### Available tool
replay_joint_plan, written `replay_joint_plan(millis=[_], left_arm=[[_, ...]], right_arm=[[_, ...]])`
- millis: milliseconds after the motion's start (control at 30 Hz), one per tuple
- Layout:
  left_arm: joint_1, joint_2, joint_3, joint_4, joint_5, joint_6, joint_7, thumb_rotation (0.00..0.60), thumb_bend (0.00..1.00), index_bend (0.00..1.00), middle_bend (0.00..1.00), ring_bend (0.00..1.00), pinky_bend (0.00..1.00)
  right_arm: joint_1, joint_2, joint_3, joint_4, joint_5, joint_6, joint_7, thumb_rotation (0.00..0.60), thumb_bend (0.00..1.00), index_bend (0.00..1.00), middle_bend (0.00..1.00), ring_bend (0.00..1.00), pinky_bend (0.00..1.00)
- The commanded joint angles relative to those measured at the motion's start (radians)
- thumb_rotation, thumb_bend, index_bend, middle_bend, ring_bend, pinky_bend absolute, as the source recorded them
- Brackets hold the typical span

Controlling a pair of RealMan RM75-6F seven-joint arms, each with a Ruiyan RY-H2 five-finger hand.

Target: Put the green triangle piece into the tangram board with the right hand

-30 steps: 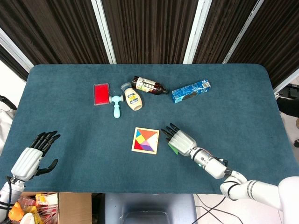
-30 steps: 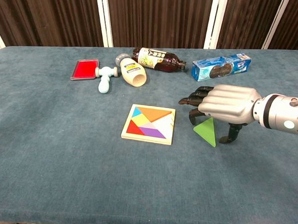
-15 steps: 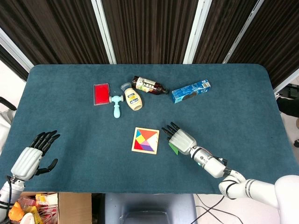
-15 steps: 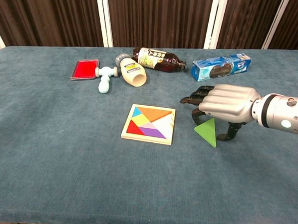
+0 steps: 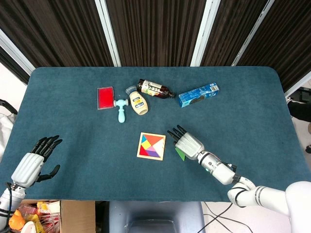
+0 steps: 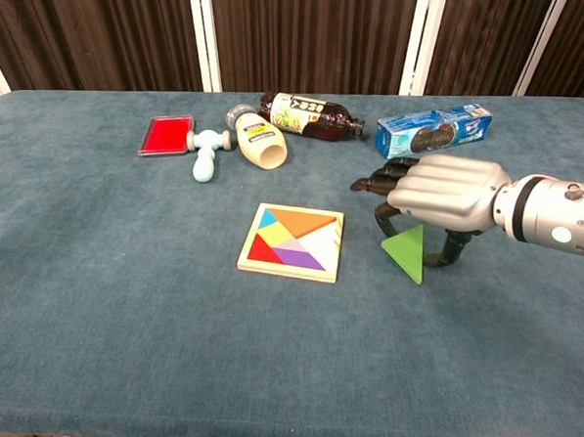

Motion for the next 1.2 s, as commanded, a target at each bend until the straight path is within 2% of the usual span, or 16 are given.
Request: replay_joint_plan(millis=[33,167,267,467,867,1200], left_arm=[[0.001,0.001,0.001,-0.001,0.001,0.001,-0.001,0.600,0.43,0.00,0.00,0.00,0.00],[0.000,0.001,0.001,0.002,0.002,0.000,-0.002,0.600,0.43,0.00,0.00,0.00,0.00],[-0.006,0.002,-0.001,0.004,-0.007,-0.014,-0.008,0.600,0.43,0.00,0.00,0.00,0.00],[-0.002,0.007,0.000,0.002,-0.001,-0.003,-0.019,0.600,0.43,0.00,0.00,0.00,0.00],[-0.001,0.022,0.001,0.007,0.008,0.010,-0.060,0.600,0.43,0.00,0.00,0.00,0.00],[0.000,0.030,0.008,0.001,0.024,0.019,-0.066,0.600,0.43,0.00,0.00,0.00,0.00]], right_arm=[[0.001,0.009,0.007,-0.015,-0.002,0.017,0.001,0.600,0.41,0.65,0.00,0.00,0.00],[0.006,0.008,0.021,-0.023,0.005,0.033,-0.012,0.600,0.41,0.65,0.00,0.00,0.00],[0.039,-0.039,0.074,-0.019,0.041,0.052,-0.103,0.600,0.41,0.64,0.00,0.00,0.00],[0.080,-0.121,0.126,-0.007,0.150,0.053,-0.257,0.600,0.41,0.64,0.00,0.00,0.00],[0.127,-0.242,0.119,0.048,0.296,0.065,-0.444,0.600,0.41,0.63,0.00,0.00,0.00],[0.150,-0.275,0.103,0.049,0.356,0.087,-0.513,0.600,0.41,0.62,0.00,0.00,0.00]])
